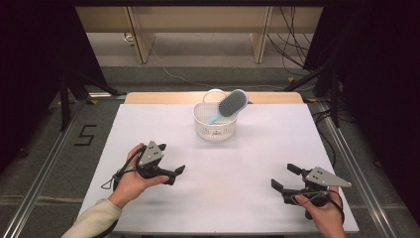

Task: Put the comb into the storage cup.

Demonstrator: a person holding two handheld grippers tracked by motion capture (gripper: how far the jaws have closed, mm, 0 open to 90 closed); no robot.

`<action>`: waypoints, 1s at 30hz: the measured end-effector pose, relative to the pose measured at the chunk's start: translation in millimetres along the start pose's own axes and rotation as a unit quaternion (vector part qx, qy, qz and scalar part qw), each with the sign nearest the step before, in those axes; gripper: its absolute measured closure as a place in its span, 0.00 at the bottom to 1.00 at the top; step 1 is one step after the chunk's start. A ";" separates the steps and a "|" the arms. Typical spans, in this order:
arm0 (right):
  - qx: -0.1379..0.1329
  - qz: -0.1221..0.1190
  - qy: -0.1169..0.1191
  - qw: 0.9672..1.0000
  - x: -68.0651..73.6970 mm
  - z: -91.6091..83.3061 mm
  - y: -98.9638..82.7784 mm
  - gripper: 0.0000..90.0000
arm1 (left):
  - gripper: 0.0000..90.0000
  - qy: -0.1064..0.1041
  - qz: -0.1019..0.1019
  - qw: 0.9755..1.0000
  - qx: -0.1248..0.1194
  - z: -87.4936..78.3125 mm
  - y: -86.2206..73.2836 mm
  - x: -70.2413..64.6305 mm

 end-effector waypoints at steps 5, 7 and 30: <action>0.000 -0.001 0.000 1.000 0.1 0.0 -0.1 0.17 | 0.01 -0.001 0.000 1.000 0.003 -3.6 -6.3 -2.2; 0.000 -0.001 0.000 1.000 0.0 0.0 -0.1 0.17 | 0.01 0.000 0.002 1.000 0.003 -4.8 -8.1 -2.6; 0.004 -0.007 -0.002 1.000 -0.1 0.2 -1.0 0.17 | 0.01 0.004 0.001 1.000 0.012 -9.6 -22.7 -3.8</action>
Point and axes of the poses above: each handheld gripper's, and its own axes: z roughly forward along the jaws, y roughly out of its top, x roughly to its left, the point moved 10 cm from there along z, roughly forward along the jaws, and after that the axes turned 14 degrees about z, right-handed, at the moved point
